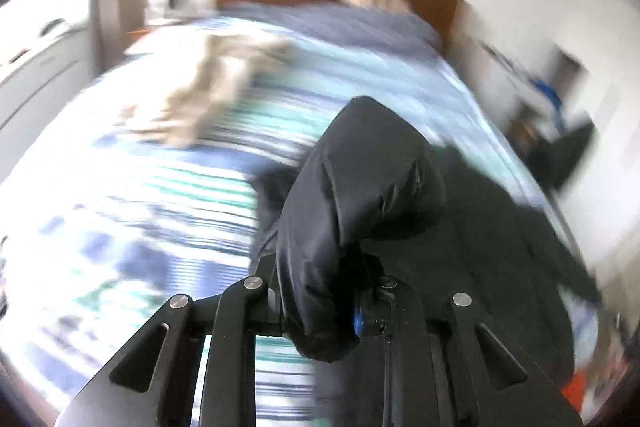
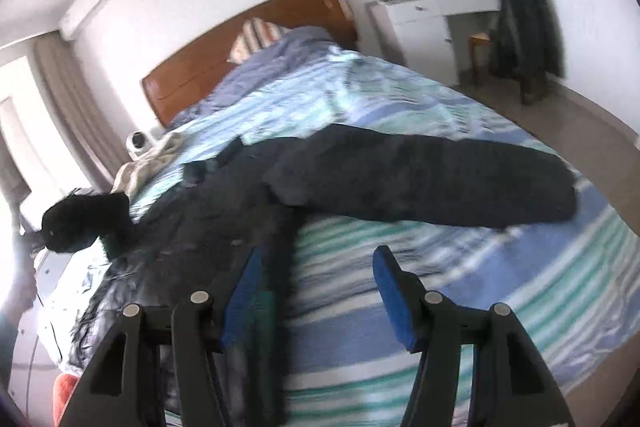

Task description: Fold large clothes

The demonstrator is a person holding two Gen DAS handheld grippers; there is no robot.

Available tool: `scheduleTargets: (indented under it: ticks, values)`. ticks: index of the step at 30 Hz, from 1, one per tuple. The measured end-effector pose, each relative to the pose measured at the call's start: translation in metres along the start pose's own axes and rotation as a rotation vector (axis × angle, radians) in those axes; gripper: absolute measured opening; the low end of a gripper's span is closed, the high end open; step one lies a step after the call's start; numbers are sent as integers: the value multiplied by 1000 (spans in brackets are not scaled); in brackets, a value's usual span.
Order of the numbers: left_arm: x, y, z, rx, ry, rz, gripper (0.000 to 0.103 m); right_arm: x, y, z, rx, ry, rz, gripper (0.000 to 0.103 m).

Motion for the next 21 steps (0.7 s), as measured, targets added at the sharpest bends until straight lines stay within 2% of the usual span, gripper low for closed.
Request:
scheduleTargets:
  ticks: [3,5,8,11,14,18,20,21]
  values:
    - [-12,-78,7,-169,-9,-108,21,7,-27,5,-46,-22,-42,59]
    - [-9,-131,26,-290,-43,-173,21,11,-43,10,-74,-40,-58,59]
    - [5,-182,69,-438,-92,-232,21,16,-60,21,-93,-74,-78,59]
    - [17,-208,103,-544,-126,-243,21,17,-70,32,-107,-105,-87,59]
    - [20,-219,126,-585,-140,-266,20,19,-73,40,-114,-131,-85,59]
    - [19,-215,129,-586,-159,-290,20,23,-70,46,-102,-151,-75,59]
    - [21,-214,124,-551,-178,-322,24,25,-68,48,-94,-157,-64,59]
    - [26,-215,118,-534,-191,-358,36,25,-66,48,-91,-158,-55,59]
Point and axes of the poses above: each gripper's, at about its wrist camera, not at the fingertips, and x roughly the way its jaws point, y to its right, z to its underside, the point moved 4 cm from there along x, roughly the way its jaws point, and after that the axes turned 6 degrees about x, right-handed, at the moved point
